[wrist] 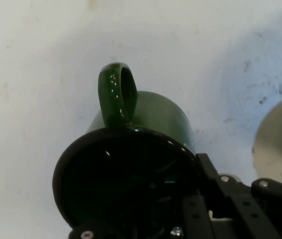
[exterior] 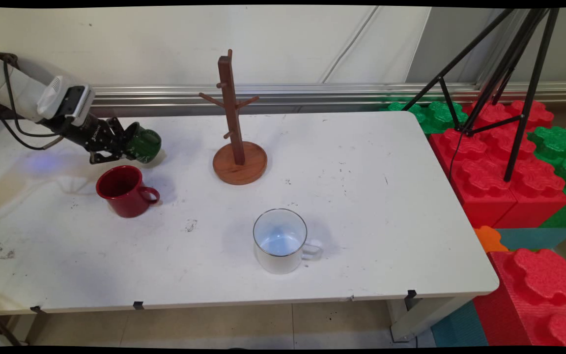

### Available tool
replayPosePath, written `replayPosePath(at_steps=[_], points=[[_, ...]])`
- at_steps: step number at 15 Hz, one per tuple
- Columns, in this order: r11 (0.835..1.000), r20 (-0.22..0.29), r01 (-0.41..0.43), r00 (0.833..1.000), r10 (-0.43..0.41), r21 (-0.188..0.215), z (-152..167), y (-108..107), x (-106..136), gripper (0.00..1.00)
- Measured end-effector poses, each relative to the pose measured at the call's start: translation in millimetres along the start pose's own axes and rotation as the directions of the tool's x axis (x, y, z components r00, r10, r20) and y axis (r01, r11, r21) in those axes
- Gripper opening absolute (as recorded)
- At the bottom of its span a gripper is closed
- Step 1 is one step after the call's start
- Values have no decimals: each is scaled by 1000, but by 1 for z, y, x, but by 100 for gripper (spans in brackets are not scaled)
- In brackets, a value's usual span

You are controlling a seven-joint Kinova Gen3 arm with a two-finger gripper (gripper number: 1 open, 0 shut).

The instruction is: Place the picked object on the table

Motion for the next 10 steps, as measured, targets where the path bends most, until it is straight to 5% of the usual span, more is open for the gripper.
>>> replayPosePath(at_steps=[10], points=[[999,33,-32,999,33,-34,9,6,-6,0]])
